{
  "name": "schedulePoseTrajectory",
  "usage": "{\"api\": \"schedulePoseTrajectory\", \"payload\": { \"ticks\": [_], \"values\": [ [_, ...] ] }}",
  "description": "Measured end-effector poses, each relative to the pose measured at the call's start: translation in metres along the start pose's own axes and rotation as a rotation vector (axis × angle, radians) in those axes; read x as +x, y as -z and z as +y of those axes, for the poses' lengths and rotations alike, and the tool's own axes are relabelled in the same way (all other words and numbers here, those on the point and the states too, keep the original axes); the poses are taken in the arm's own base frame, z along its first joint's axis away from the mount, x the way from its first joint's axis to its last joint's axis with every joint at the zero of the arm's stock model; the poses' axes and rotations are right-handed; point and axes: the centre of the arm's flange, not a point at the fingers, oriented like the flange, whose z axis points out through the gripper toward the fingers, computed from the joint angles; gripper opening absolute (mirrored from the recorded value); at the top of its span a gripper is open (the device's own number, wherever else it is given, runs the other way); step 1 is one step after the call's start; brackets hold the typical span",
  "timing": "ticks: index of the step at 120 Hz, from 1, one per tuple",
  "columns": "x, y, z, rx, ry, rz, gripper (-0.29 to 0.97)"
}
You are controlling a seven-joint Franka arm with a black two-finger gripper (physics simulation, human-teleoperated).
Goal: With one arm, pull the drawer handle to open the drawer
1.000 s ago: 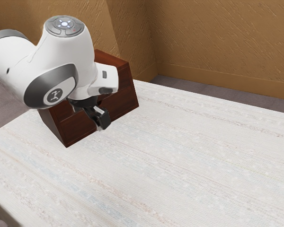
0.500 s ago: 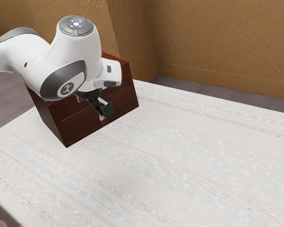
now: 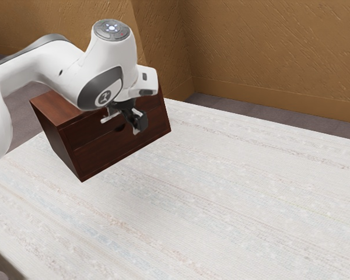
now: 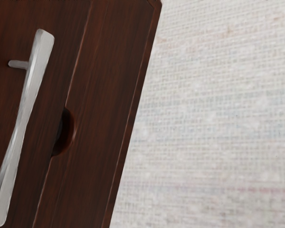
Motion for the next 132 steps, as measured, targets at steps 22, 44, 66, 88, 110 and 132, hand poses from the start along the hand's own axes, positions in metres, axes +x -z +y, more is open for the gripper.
{"api": "schedulePoseTrajectory", "payload": {
  "ticks": [22,44,66,88,110,132],
  "values": [
    [0.005,-0.019,-0.016,0.009,0.008,-0.017,0.68],
    [0.014,-0.036,-0.016,0.006,-0.006,-0.028,0.68],
    [0.016,-0.046,-0.011,0.001,-0.024,-0.039,0.68],
    [0.026,-0.042,-0.026,0.015,-0.012,-0.018,0.68],
    [0.033,-0.057,-0.030,0.017,-0.017,-0.028,0.68],
    [0.037,-0.069,-0.030,0.015,-0.028,-0.038,0.68]
  ]
}}
